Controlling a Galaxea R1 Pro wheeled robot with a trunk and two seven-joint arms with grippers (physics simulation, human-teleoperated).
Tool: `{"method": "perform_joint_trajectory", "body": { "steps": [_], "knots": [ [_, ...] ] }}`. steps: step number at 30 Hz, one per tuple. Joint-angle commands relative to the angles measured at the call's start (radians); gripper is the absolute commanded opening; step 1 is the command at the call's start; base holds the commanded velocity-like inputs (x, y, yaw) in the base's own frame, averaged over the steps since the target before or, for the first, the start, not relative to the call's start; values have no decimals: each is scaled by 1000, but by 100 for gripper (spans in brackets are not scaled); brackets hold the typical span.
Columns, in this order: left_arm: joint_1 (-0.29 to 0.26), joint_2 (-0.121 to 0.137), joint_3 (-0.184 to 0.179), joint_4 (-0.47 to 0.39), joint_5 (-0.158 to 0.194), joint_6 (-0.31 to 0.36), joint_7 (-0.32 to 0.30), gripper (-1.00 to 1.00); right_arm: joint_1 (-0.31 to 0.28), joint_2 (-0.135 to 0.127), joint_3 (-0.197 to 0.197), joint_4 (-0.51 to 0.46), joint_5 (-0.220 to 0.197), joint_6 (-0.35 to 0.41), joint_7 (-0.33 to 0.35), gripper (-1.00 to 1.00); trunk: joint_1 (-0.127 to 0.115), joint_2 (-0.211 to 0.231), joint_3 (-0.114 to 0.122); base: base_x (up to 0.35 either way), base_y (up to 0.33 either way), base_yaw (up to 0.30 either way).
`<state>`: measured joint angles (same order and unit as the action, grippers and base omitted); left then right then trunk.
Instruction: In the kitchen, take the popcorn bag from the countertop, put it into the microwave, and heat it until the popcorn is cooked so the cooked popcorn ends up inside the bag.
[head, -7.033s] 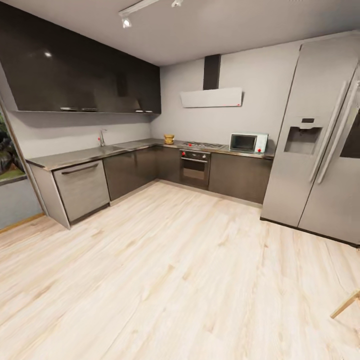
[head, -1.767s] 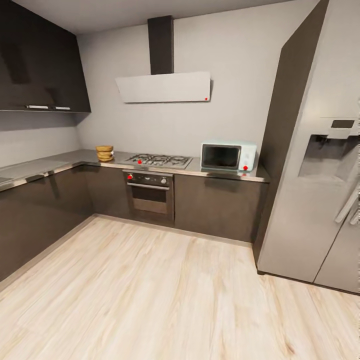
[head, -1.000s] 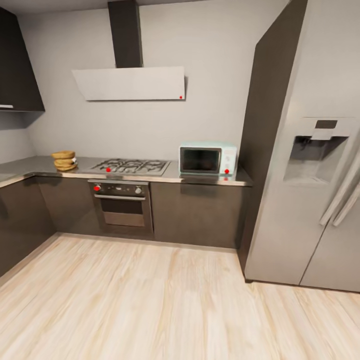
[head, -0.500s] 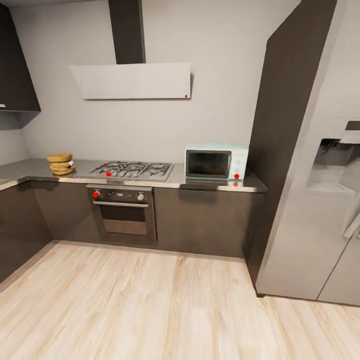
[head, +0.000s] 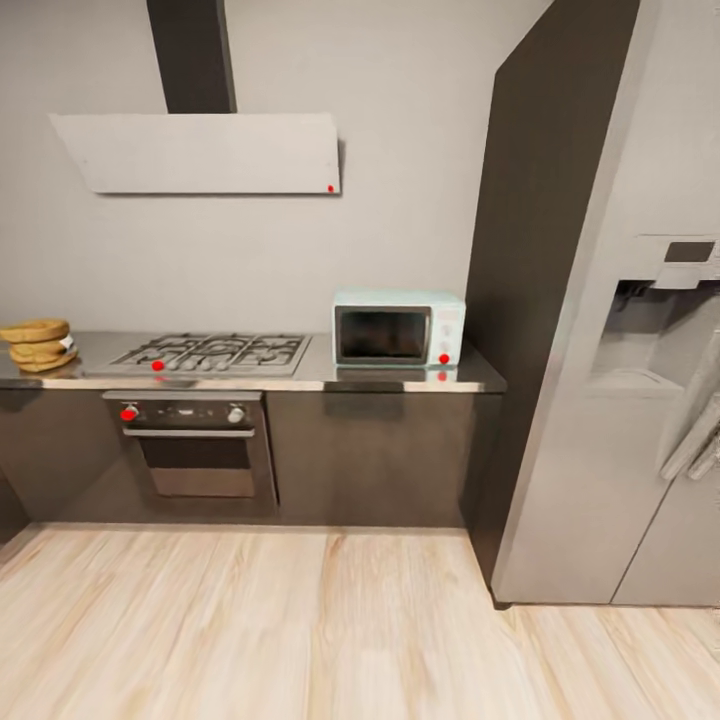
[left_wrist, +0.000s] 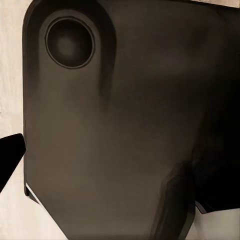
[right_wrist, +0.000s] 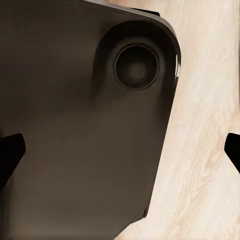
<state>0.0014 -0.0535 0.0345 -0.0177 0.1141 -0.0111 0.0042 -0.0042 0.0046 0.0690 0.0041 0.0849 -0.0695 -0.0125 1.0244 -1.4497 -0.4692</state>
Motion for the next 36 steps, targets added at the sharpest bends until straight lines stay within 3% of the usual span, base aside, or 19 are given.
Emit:
{"method": "perform_joint_trajectory", "body": {
  "steps": [1,11,36],
  "knots": [
    [0,0,3,-1,9,-1,0,100,0,0,6,0,6,-2,-1,100,1,0,-1,325,0,-243],
    [0,1,4,-1,9,-1,0,100,0,0,8,0,6,-2,-1,100,1,0,-1,325,0,-224],
    [0,0,4,-1,9,-1,0,100,0,0,11,0,7,-1,-1,100,1,0,-1,325,59,-5]
  ]
}}
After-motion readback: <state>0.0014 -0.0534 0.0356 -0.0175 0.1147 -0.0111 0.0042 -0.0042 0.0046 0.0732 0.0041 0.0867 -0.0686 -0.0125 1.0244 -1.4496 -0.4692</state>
